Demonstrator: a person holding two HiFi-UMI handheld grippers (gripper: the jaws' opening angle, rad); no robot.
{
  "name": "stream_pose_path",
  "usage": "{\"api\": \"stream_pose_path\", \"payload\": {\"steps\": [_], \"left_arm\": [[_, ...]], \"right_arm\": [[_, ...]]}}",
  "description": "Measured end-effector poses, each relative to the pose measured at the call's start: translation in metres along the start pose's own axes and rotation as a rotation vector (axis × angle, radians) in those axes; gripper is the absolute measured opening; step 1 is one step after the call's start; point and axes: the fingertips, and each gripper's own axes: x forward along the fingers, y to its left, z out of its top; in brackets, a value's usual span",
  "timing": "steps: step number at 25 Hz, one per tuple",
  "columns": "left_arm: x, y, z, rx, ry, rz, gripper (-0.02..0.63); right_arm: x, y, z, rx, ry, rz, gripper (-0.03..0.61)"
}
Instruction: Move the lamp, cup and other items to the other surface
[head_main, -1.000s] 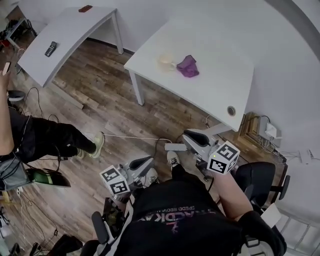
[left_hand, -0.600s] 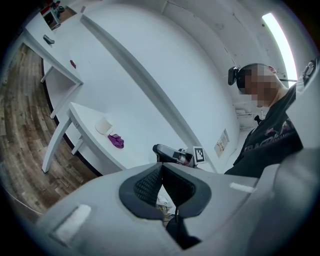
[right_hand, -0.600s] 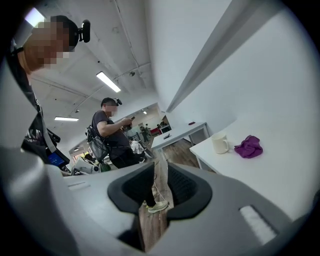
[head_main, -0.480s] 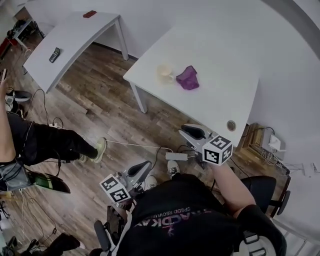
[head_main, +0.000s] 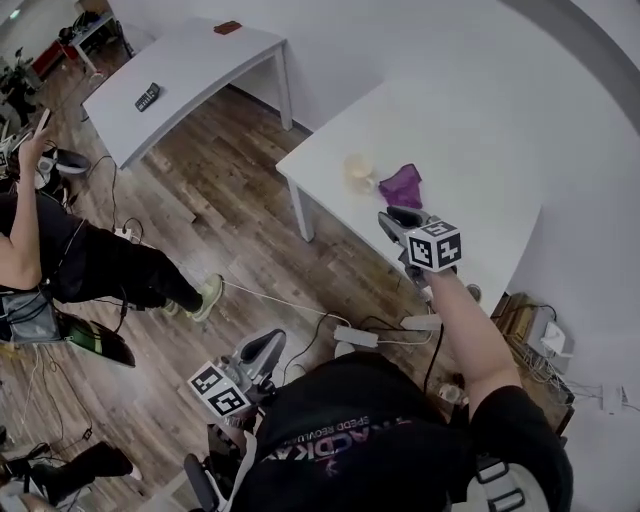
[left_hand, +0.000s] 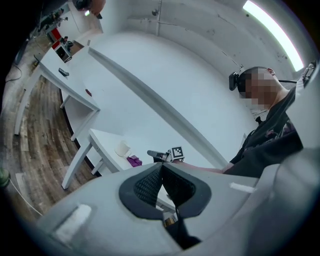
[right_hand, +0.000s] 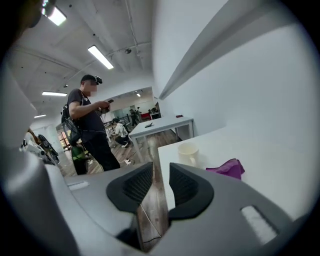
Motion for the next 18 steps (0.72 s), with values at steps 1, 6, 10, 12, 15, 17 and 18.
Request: {"api": "stream_pose_path", "payload": {"steps": [1,6,10,12,15,17,18], "left_arm": [[-0.004,0.002,0.003,0.009,-0.017,0.021,-0.005],[-0.023,0.007,0.011,0.022,-0.079,0.118,-0.005],[-0.032,0.008,0.01,0.005,-0.112,0.179,-0.005],[-0.034,0.007,0.007,0.0,-0.114,0.208,-0.005],[-0.035,0.004,-0.001,-0.013,-0.111,0.246,-0.005],[-0.035,0.004,-0.007,-0.03,-0.109,0.265,-0.005],[-0.034,0.004,-0.01,-0.039,-0.106,0.274,-0.005]], "right_arm": [[0.01,-0.011,-0.001,-0.006,0.019,-0.017,0.106],[0.056,-0.062,-0.01,0.005,0.118,-0.083,0.118],[0.085,-0.08,-0.011,-0.001,0.166,-0.083,0.12],[0.098,-0.084,-0.014,-0.009,0.187,-0.068,0.121],[0.113,-0.09,-0.021,-0.014,0.216,-0.055,0.126],[0.123,-0.095,-0.024,-0.015,0.235,-0.05,0.126],[0.128,-0.096,-0.026,-0.023,0.247,-0.047,0.124]]}}
